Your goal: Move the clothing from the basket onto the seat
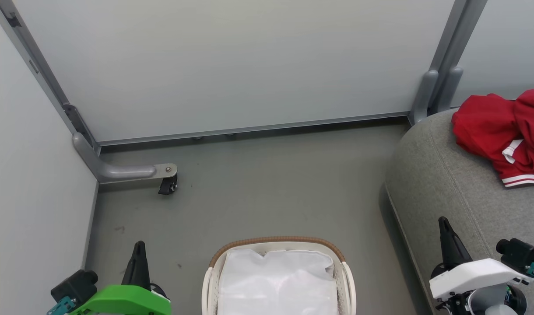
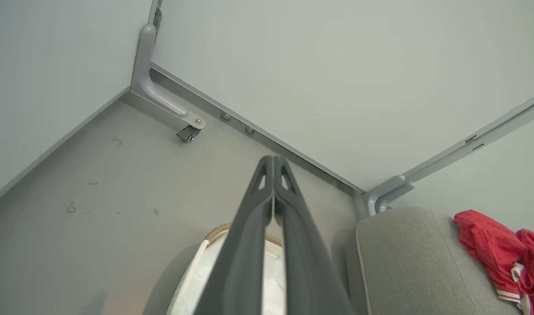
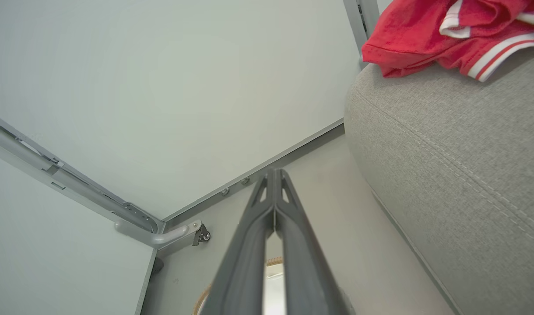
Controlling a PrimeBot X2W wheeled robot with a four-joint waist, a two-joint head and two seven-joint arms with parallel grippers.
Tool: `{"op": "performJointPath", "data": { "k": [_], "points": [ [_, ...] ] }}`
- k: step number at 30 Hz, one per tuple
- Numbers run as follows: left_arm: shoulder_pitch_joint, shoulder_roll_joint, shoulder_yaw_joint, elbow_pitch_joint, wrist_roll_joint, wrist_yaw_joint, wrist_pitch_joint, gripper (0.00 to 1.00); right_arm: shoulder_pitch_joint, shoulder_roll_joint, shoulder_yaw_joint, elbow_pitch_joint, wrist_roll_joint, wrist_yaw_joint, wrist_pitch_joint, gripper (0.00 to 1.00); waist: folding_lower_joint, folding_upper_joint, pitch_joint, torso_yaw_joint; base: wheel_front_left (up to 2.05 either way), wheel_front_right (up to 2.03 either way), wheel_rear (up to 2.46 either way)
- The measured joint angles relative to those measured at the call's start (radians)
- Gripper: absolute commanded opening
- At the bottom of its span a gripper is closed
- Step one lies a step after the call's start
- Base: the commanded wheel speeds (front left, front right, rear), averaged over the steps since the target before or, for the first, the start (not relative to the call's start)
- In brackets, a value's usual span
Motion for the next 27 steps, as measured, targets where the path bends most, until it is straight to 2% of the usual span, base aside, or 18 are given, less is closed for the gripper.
{"op": "performJointPath", "data": {
  "k": [27],
  "points": [
    [-0.033, 0.0, 0.073, -0.033, -0.313, -0.025, 0.093, 0.0, -0.021, -0.003, -0.018, -0.015, 0.361, 0.0, 0.091, 0.0, 0.0, 0.0, 0.003, -0.015, 0.0, 0.0, 0.0]
  ]
}}
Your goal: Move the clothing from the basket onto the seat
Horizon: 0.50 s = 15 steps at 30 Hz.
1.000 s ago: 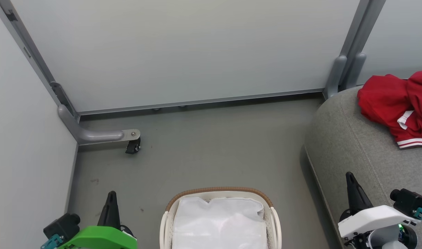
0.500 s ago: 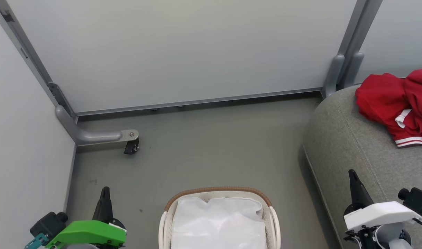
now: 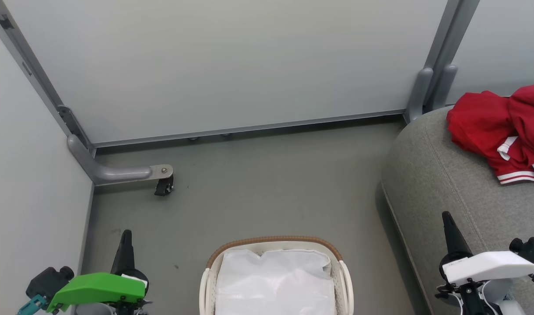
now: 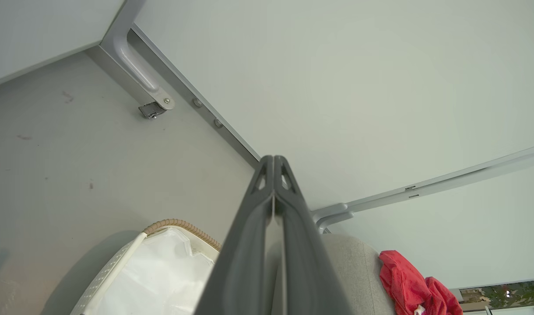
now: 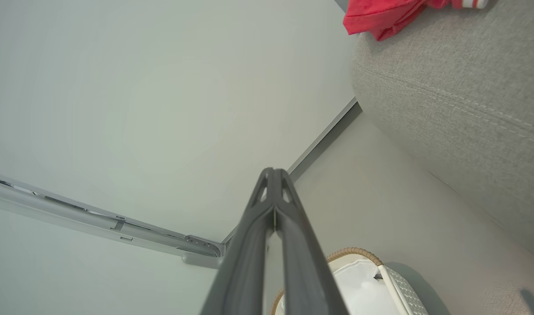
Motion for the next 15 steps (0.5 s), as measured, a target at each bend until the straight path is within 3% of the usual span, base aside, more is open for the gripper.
{"op": "performJointPath", "data": {
  "k": [15],
  "points": [
    [-0.012, 0.0, 0.032, -0.012, -0.139, -0.01, 0.04, 0.0, -0.01, -0.002, -0.007, -0.006, 0.161, 0.0, 0.041, 0.0, 0.0, 0.0, 0.002, -0.008, 0.0, 0.0, 0.0]
  ]
}}
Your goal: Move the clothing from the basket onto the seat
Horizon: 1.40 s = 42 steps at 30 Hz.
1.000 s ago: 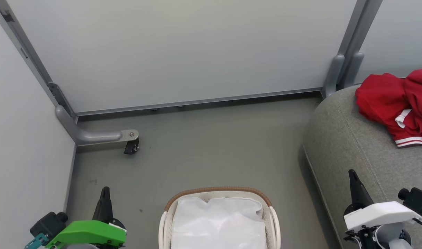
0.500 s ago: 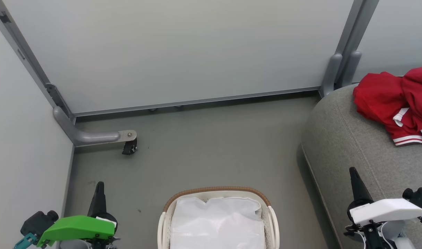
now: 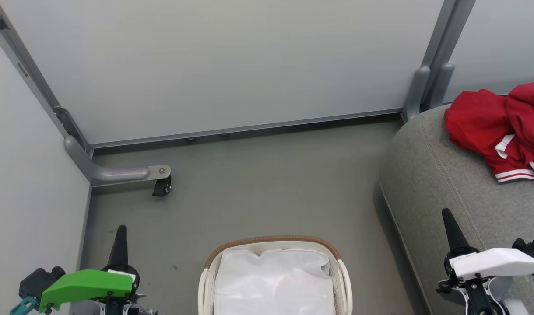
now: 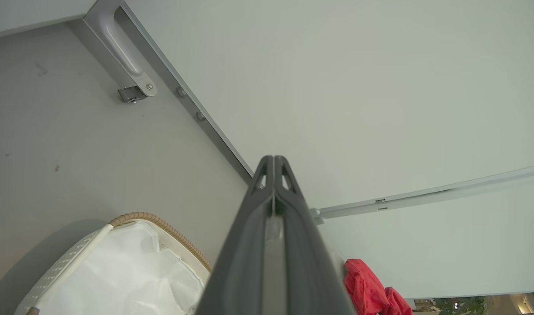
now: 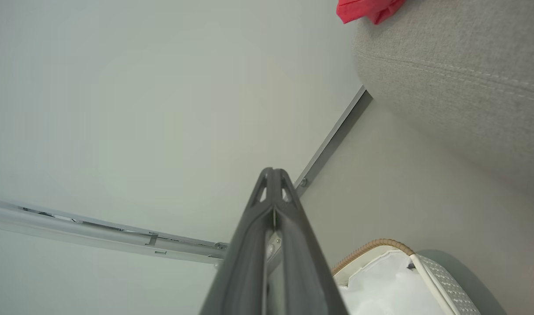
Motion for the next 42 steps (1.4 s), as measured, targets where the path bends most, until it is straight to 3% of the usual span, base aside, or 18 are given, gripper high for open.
{"op": "performJointPath", "data": {
  "k": [42],
  "points": [
    [-0.035, 0.0, 0.073, -0.034, -0.313, -0.025, 0.095, 0.0, -0.021, -0.004, -0.018, -0.015, 0.361, 0.0, 0.095, 0.0, 0.0, 0.0, 0.005, -0.023, 0.0, 0.0, 0.0]
  ]
}}
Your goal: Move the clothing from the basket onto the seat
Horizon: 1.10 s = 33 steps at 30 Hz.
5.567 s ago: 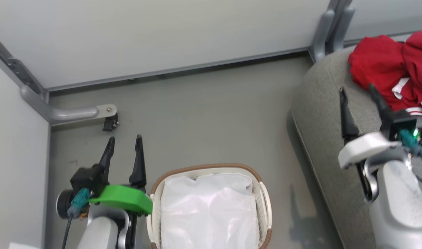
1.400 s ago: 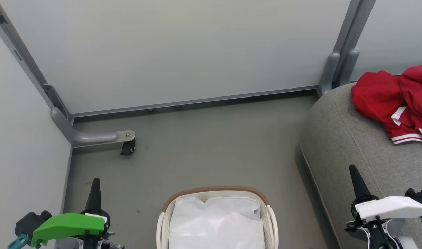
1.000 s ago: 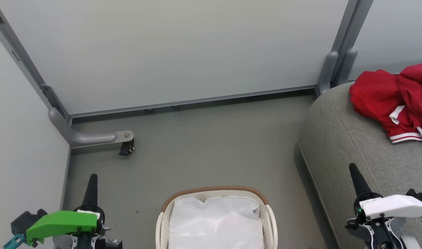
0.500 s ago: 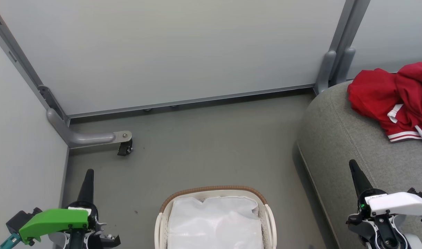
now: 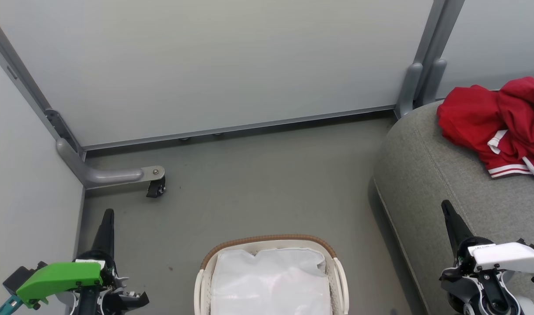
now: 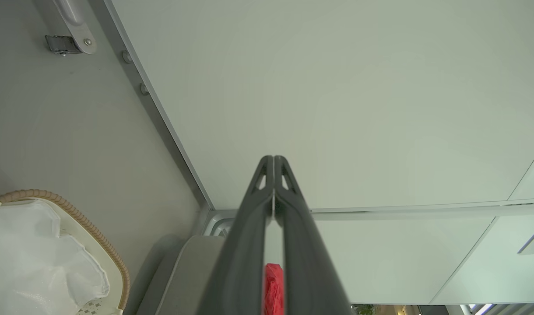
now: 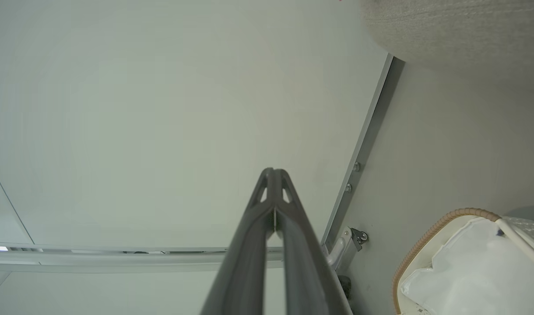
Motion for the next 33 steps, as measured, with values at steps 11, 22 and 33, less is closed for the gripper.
{"op": "performJointPath", "data": {
  "k": [11, 22, 33],
  "points": [
    [-0.005, 0.0, 0.014, -0.008, -0.066, -0.003, 0.019, 0.0, -0.006, -0.001, -0.003, -0.003, 0.077, 0.0, 0.018, 0.0, 0.0, 0.0, 0.001, -0.006, 0.0, 0.0, 0.0],
    [-0.01, 0.0, 0.022, -0.012, -0.095, -0.006, 0.028, 0.0, -0.009, -0.001, -0.005, -0.004, 0.109, 0.0, 0.026, 0.0, 0.0, 0.0, 0.002, -0.008, 0.0, 0.0, 0.0],
    [-0.01, 0.0, 0.022, -0.012, -0.095, -0.006, 0.028, 0.0, -0.009, -0.001, -0.005, -0.004, 0.109, 0.0, 0.026, 0.0, 0.0, 0.0, 0.002, -0.008, 0.0, 0.0, 0.0]
  ]
}}
